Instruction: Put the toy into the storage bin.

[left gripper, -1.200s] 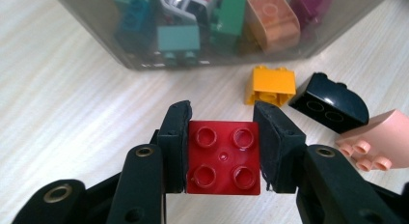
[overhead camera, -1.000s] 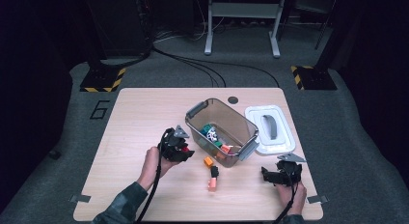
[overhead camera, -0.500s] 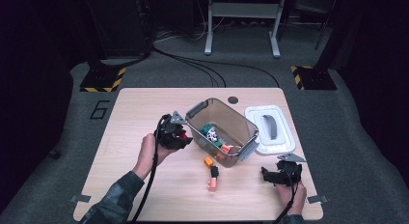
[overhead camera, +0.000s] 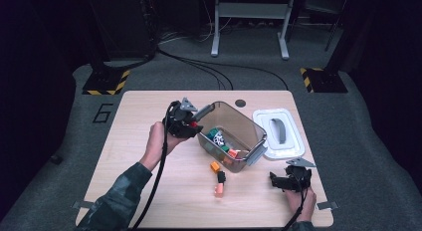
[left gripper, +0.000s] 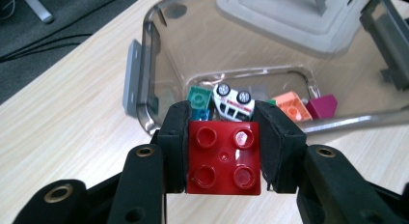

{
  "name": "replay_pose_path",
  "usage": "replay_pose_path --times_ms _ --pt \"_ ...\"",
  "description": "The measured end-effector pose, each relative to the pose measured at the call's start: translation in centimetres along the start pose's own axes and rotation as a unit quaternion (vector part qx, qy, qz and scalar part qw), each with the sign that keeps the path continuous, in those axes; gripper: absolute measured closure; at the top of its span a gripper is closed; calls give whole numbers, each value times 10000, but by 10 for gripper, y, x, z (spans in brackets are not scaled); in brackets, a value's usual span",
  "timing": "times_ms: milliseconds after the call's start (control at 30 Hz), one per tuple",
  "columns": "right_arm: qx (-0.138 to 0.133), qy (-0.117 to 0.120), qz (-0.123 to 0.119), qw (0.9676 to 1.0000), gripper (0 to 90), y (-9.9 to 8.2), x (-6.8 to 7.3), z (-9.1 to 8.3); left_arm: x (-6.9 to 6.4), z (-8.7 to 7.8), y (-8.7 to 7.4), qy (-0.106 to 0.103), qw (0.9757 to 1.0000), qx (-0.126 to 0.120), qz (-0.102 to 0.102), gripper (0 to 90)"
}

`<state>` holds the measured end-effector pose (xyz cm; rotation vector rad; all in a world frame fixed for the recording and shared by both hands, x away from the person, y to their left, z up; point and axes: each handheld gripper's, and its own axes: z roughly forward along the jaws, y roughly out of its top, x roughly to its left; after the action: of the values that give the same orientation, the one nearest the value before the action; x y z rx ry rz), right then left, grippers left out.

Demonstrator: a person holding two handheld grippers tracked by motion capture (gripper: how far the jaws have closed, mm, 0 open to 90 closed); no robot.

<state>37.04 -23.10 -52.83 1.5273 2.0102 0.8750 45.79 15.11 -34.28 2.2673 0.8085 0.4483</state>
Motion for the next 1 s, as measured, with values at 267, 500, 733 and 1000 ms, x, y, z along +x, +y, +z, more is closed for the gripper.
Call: replay_pose_path --times_ms 267,500,733,1000 --pt "-2 7 -5 10000 42 0 0 0 -8 13 22 -53 9999 32 137 589" --pt "-4 13 33 10000 43 0 0 0 -19 33 32 -215 9996 124 151 589" --pt "-7 18 38 10000 42 0 0 0 -31 49 34 -385 9990 215 95 588" --pt "-21 -16 66 10000 42 0 1 0 -45 68 28 -760 9957 519 74 587"
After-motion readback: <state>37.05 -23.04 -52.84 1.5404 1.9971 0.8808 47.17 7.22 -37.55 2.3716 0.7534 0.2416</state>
